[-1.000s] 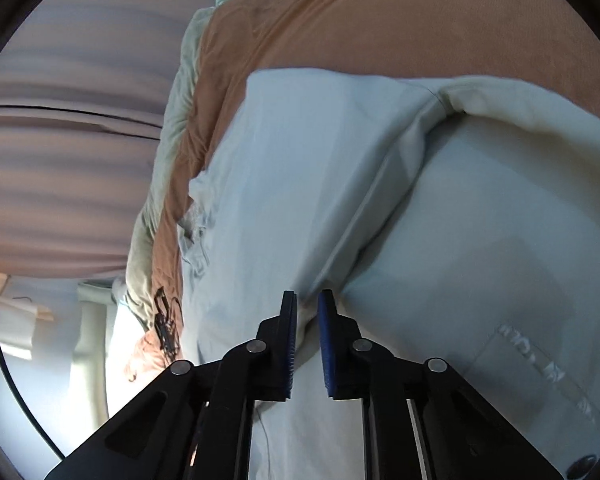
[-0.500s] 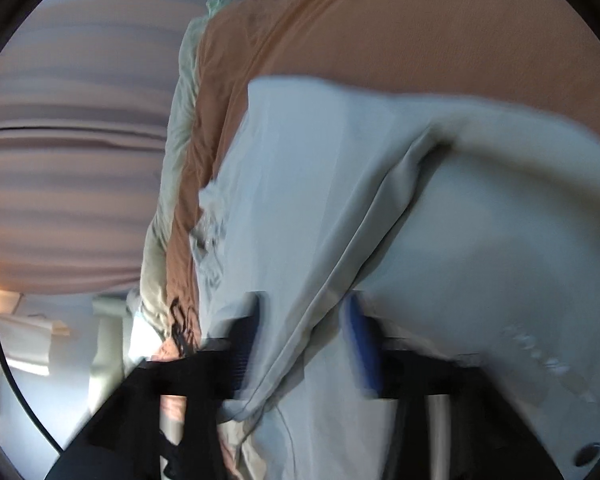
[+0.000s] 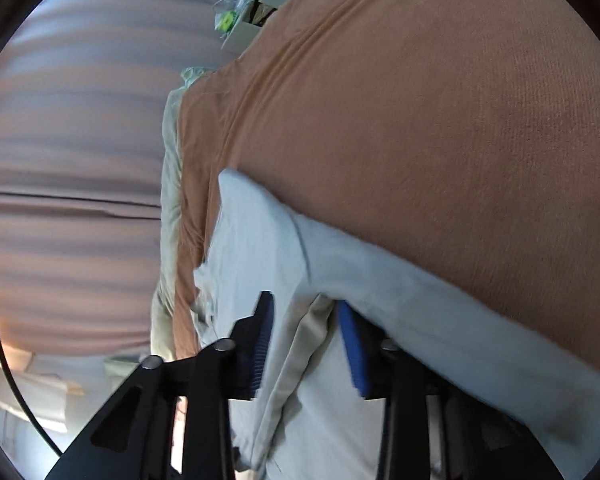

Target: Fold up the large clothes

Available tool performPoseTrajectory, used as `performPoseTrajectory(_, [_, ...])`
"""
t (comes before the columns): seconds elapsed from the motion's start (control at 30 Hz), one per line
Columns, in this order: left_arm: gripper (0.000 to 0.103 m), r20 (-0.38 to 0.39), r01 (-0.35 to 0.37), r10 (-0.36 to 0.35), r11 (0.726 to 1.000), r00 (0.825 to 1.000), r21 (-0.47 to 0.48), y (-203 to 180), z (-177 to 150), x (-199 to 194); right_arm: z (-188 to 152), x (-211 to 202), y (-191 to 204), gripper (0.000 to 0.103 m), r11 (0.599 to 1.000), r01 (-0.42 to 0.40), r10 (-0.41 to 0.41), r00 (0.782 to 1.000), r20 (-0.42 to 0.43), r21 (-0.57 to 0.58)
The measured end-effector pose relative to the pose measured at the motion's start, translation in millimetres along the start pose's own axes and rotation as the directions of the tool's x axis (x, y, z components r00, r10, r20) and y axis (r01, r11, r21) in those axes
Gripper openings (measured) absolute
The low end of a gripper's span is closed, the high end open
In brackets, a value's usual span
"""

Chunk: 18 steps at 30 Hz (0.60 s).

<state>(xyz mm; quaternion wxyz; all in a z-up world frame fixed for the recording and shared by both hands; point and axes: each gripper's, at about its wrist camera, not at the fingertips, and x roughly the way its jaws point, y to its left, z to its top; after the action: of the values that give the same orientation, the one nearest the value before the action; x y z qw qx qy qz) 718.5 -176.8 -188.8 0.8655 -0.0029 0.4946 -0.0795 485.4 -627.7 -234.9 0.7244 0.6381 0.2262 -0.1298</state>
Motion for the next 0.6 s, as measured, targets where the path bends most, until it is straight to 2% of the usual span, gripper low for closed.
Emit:
performPoseTrajectory(0.1, [0.021, -0.002, -0.001, 0.001, 1.000, 1.000, -0.003, 0, -1, 2, 2, 11, -8, 0.026, 0.999, -0.020, 0.021, 1.000, -0.019, 0.048])
performPoseTrajectory(0.27, [0.022, 0.003, 0.024, -0.024, 1.000, 1.000, -0.009, 3, -3, -9, 6, 16, -4, 0.026, 0.998, 0.005, -0.006, 1.000, 0.007, 0.055])
performPoseTrajectory(0.3, [0.022, 0.008, 0.036, -0.036, 0.999, 0.999, -0.010, 3, -3, -14, 6, 16, 0, 0.030, 0.999, 0.017, -0.018, 1.000, 0.003, 0.048])
performPoseTrajectory(0.37, [0.022, 0.019, 0.062, -0.062, 0.998, 0.998, -0.016, 6, -4, -27, 4, 14, 8, 0.052, 1.000, 0.025, -0.025, 1.000, -0.009, 0.019])
performPoseTrajectory(0.4, [0.023, 0.025, 0.060, -0.060, 0.998, 0.998, -0.022, 8, -5, -36, 2, 12, 12, 0.056, 1.000, 0.017, -0.017, 1.000, -0.013, 0.007])
performPoseTrajectory(0.47, [0.046, 0.042, 0.044, -0.043, 0.999, 0.998, -0.032, 13, -7, -53, -3, 6, 19, 0.059, 1.000, -0.002, 0.002, 1.000, -0.022, -0.024])
performPoseTrajectory(0.5, [0.071, 0.059, 0.054, -0.052, 0.998, 0.997, -0.037, 16, -8, -63, -5, 3, 22, 0.060, 0.999, -0.007, 0.005, 1.000, -0.027, -0.043])
performPoseTrajectory(0.53, [0.086, 0.079, 0.065, -0.062, 0.997, 0.995, -0.038, 20, -10, -74, -10, -2, 27, 0.064, 0.997, -0.007, 0.004, 1.000, -0.030, -0.073])
performPoseTrajectory(0.6, [0.087, 0.119, 0.060, -0.056, 0.998, 0.991, -0.031, 25, -14, -96, -17, -10, 31, 0.075, 0.992, 0.010, -0.014, 1.000, -0.027, -0.125])
